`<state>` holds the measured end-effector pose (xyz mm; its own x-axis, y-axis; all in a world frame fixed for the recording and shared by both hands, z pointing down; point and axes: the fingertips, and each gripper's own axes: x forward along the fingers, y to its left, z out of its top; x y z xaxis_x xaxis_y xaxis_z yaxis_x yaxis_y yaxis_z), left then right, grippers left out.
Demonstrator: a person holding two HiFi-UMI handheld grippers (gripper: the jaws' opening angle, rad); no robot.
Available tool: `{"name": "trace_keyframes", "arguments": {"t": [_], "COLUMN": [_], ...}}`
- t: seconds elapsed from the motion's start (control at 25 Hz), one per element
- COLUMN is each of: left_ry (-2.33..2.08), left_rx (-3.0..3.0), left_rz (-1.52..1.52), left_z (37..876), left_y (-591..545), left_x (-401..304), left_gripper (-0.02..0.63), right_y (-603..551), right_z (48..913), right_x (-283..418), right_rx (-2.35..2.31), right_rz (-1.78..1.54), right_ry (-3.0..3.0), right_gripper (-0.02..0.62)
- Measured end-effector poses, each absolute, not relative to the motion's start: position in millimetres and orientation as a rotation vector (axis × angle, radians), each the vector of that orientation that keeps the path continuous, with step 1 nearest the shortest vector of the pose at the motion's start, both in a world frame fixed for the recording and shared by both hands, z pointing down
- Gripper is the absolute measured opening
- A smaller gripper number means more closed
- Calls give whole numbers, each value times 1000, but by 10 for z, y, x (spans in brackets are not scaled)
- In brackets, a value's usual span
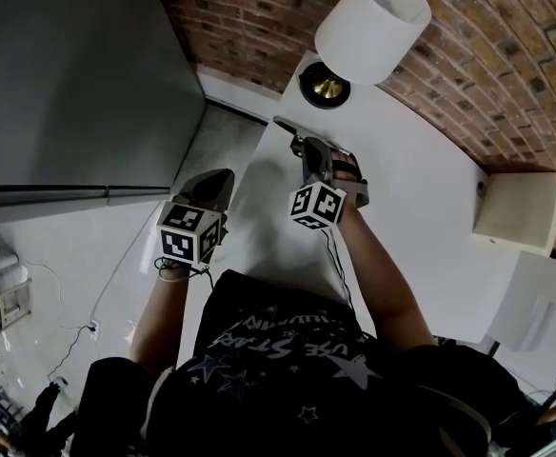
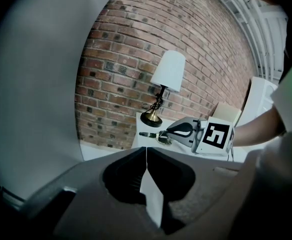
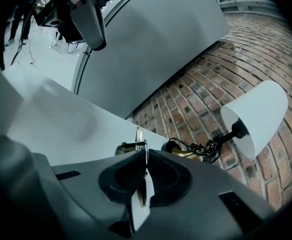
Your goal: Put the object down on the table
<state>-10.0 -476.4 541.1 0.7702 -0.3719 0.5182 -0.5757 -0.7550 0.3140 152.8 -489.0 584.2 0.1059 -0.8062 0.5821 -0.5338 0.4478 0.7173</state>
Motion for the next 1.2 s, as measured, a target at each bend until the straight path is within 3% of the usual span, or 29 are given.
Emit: {"name": "trace_keyframes", "arguments": {"t": [1.04, 1.2], "left_ry": [-728, -735], "left_rx": [2494, 2504], "left_rz": [584, 577], "left_z": [5393, 5367], "left_y": [-4794, -4779], "left_x": [-111, -123], "left_gripper": [21, 21], "right_y": [-4815, -4777], "right_z": [6012, 5992], "right_x": [1455, 1433], "right_rx": [1193, 1190], "right_rz": [-367, -360], "right_ry": [-1534, -1540], "right_gripper": [29, 66]}}
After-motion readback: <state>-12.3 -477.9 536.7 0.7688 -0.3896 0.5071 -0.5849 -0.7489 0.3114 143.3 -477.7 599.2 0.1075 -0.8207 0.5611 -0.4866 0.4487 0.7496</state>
